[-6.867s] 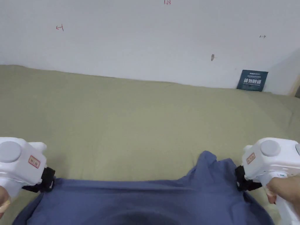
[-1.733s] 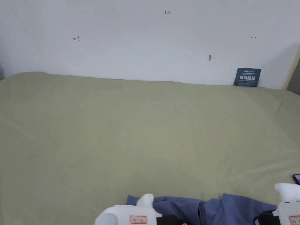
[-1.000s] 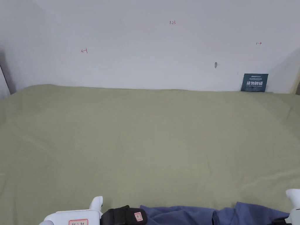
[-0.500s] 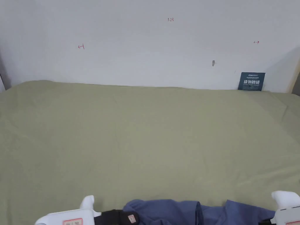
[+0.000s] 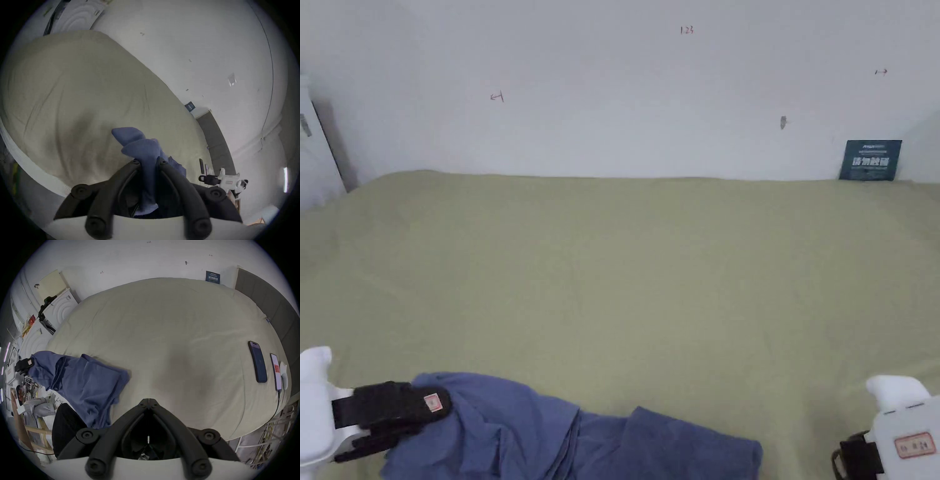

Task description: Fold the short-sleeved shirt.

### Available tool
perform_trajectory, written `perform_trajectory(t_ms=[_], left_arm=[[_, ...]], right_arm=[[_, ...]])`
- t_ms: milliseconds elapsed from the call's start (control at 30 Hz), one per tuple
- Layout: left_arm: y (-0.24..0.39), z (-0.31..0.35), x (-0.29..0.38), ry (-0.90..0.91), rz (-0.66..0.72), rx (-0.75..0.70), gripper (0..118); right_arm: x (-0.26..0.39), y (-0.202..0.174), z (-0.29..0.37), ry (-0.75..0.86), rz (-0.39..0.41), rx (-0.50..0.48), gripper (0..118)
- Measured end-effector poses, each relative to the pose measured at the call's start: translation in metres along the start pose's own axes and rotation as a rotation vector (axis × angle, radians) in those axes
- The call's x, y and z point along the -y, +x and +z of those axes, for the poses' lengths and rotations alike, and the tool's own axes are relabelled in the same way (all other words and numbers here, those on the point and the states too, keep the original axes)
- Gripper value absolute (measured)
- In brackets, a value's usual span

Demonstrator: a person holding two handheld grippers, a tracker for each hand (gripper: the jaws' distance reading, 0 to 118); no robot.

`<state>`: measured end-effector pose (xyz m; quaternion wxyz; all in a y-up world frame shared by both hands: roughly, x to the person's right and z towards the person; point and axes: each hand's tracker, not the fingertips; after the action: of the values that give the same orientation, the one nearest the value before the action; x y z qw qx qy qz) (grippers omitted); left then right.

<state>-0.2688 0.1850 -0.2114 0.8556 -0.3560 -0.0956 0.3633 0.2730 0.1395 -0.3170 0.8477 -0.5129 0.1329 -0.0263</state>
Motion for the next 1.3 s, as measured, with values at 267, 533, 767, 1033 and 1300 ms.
perform_trajectory(t_ms=[267, 533, 767, 1033, 1300], left_arm=[[0.105, -0.093, 0.037, -0.217, -0.208, 0.219, 15], [0.130, -0.199, 0.083, -0.452, -0.188, 0.268, 67], [0.106, -0.182, 0.080, -0.346, -0.036, 0.402, 72], [0.089, -0.220, 0.127, -0.482, -0.066, 0.438, 1], [0.072, -0.253, 0.167, -0.531, -0.016, 0.334, 0]], right_arm=[[0.010, 0.007, -0.003, -0.016, -0.024, -0.008, 0], [0.020, 0.026, 0.015, 0.015, -0.060, 0.022, 0], [0.029, 0.037, 0.020, 0.017, -0.083, 0.036, 0], [0.031, 0.028, 0.013, 0.012, -0.082, 0.027, 0], [0.033, 0.012, 0.009, -0.009, -0.052, 0.015, 0]])
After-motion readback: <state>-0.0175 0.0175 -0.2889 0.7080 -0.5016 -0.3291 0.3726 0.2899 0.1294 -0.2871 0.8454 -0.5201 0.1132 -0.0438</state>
